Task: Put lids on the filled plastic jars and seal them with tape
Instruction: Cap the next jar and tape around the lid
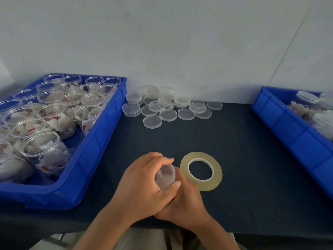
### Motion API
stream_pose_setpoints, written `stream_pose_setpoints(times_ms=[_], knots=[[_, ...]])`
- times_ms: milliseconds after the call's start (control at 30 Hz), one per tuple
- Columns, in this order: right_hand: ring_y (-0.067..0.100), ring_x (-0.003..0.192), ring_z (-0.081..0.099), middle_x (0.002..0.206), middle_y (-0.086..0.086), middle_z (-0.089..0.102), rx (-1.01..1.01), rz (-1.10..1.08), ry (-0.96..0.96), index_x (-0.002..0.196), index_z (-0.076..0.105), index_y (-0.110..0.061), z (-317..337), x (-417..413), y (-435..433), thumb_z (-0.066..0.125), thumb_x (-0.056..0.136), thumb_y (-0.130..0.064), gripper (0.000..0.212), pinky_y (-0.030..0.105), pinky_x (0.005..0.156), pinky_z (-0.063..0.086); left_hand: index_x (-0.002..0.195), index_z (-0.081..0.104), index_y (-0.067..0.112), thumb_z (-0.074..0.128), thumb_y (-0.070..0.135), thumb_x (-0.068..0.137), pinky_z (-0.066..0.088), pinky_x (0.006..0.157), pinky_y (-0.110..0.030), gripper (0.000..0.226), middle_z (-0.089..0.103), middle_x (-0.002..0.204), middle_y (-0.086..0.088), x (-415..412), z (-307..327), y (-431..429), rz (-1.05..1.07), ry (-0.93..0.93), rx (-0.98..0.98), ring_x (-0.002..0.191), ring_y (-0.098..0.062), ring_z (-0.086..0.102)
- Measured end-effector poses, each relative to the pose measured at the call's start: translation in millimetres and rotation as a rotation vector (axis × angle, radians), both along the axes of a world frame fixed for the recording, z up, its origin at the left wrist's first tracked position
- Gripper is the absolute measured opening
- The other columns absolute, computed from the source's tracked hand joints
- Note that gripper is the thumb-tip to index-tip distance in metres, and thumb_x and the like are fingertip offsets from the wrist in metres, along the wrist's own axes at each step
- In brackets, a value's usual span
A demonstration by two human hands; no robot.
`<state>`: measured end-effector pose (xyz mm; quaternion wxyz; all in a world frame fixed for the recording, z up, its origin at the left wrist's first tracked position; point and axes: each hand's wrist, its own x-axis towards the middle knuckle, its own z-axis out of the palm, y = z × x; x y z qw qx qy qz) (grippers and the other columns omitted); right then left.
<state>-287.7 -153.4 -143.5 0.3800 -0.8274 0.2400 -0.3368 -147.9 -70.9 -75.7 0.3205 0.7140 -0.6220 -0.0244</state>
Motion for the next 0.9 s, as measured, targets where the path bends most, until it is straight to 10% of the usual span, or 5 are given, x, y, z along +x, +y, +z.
stream_pose_setpoints(times_ms=[300,667,900], knots=[[0.004,0.126,0.060,0.140,-0.025,0.053,0.016,-0.016,0.040,0.149,0.041,-0.042,-2,5,3,0.089,0.074,-0.062,0.092,0.024,0.096,0.055,0.150,0.030,0.048,0.042,0.107,0.058,0.034,0.089,-0.010,0.110,0.042,0.133,0.031,-22,-6,-1,0.228,0.174,0.033,0.116,0.008,0.045],[0.014,0.121,0.066,0.130,-0.013,0.066,0.136,0.046,0.030,0.146,0.052,-0.027,1,2,-1,0.097,0.072,-0.034,0.087,0.038,0.096,0.059,0.120,0.034,0.060,0.065,0.087,0.065,0.039,0.067,0.001,0.069,0.044,0.119,0.048,1,-10,-4,0.032,0.077,0.060,0.115,0.021,0.047],[-0.017,0.151,-0.009,0.166,-0.040,-0.009,-0.151,-0.019,0.515,0.165,0.011,-0.043,6,-37,-43,0.062,0.078,-0.086,0.110,0.021,0.122,0.006,0.146,0.025,0.057,0.031,0.103,0.060,0.044,0.102,-0.027,0.098,0.030,0.155,0.026,28,1,-5,0.060,-0.124,0.144,0.137,0.000,0.036]])
